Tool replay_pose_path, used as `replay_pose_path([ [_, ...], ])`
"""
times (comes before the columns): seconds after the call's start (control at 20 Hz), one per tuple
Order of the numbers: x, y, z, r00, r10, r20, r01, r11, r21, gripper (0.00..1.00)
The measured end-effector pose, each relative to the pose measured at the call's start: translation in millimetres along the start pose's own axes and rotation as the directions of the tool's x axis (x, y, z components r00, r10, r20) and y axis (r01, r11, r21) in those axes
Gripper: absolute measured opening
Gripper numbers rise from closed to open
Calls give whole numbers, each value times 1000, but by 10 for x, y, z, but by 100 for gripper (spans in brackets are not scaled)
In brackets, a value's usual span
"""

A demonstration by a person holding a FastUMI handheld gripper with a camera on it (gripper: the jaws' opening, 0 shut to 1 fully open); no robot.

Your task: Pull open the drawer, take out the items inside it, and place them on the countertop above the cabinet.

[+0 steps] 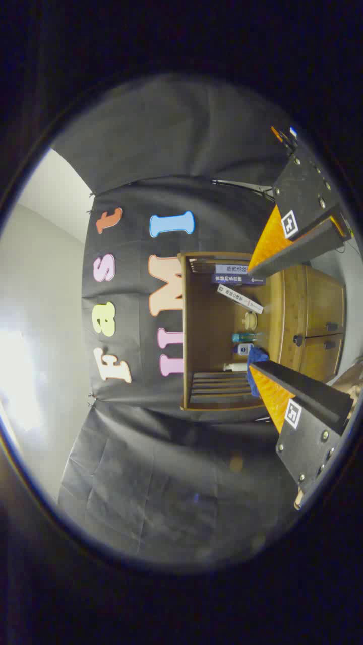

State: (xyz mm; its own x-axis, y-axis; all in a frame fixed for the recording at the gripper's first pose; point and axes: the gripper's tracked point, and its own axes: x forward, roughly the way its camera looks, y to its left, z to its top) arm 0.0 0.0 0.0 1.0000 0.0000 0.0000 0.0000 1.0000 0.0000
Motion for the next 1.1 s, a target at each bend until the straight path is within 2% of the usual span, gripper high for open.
replay_pose_path([
  [0.35, 271, 62, -351, 999, -14, -51, 13, 1000, -8, 100],
  [0.5, 371, 140, -393, 1000, 2, -22, -2, 1000, 2, 100],
  [0.65, 522, 197, -427, 998, 10, 57, -13, 998, 61, 100],
  [0.8, 698, 392, -709, 994, 86, 73, -96, 986, 139, 99],
  [0.9, 835, 340, -970, 995, 77, 62, -86, 984, 158, 99],
  [1.1, 995, 285, -1514, 999, 32, 16, -33, 994, 100, 100],
])
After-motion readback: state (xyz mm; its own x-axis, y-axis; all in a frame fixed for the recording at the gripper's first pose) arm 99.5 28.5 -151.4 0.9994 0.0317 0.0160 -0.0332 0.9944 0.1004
